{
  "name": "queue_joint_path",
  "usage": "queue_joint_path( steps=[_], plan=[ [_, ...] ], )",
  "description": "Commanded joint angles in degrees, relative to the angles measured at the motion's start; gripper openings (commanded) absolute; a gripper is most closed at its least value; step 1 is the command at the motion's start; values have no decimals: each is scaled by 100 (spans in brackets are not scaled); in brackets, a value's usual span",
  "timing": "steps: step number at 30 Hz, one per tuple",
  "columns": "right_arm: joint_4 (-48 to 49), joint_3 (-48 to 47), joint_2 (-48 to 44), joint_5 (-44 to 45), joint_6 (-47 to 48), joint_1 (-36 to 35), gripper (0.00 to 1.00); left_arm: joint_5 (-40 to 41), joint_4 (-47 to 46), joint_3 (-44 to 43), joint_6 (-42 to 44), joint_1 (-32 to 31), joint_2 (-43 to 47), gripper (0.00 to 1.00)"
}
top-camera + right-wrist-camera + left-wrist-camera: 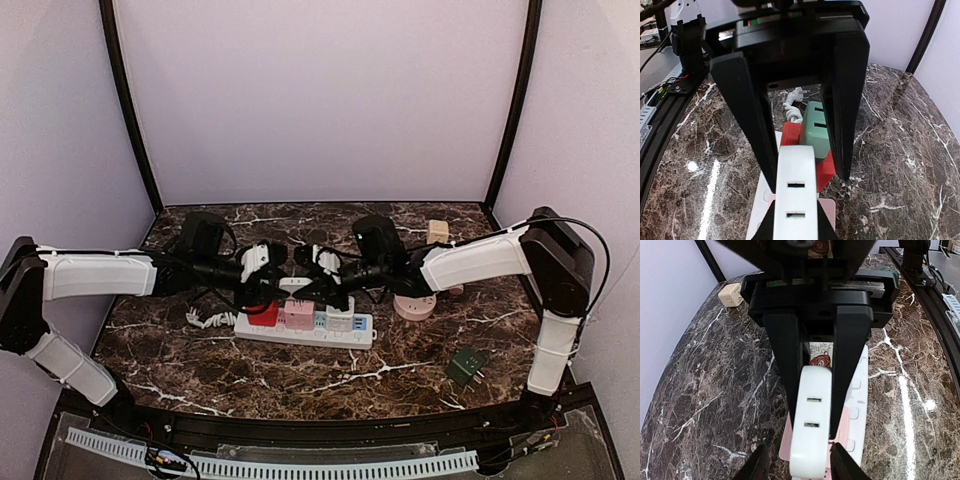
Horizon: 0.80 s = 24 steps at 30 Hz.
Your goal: Insert the plug
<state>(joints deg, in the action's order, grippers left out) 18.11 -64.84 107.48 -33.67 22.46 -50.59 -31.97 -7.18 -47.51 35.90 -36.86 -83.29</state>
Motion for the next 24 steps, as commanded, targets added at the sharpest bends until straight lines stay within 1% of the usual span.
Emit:
queue_joint_path(
  steps=[1,3,4,6,7,9,10,11,13,16,18,19,21,24],
  plan=[
    [-116,-162,-253,-397,44,-21,0,-272,40,-125,83,24,-98,35],
    [-147,-161,-276,-386,71,-21,0,-310,49,-127,91,21,-95,23],
    [-169,-165,-280,-386,82,-21,0,-323,39,-127,92,21,-73,10],
    [-193,-169,-257,-372,90,-23,0,-391,-22,-127,52,21,-33,2],
    [-182,-167,-251,-337,75,-22,3,-436,-52,-127,3,21,-18,1],
    [-117,-137,-230,-297,-71,18,30,-476,-205,-106,-104,21,33,1],
    [-119,-147,-207,-347,-155,56,41,-490,-231,-91,-124,21,65,1],
    [-113,-136,-172,-403,-268,110,45,-524,-253,-87,-135,21,79,1],
    [-37,-84,-94,-438,-427,200,47,-633,-226,-72,-81,21,109,1],
    [146,-1,-24,-380,-474,225,47,-742,-189,-64,-58,21,120,1],
    [287,54,-5,-238,-503,225,44,-775,-169,-66,-49,21,126,1],
    [316,72,11,-140,-509,225,41,-787,-145,-70,-37,21,127,1],
    [326,101,59,-19,-462,234,41,-799,-128,-82,-31,21,148,1],
    [318,136,134,-61,-421,234,51,-822,-126,-117,-57,21,156,1]
  ],
)
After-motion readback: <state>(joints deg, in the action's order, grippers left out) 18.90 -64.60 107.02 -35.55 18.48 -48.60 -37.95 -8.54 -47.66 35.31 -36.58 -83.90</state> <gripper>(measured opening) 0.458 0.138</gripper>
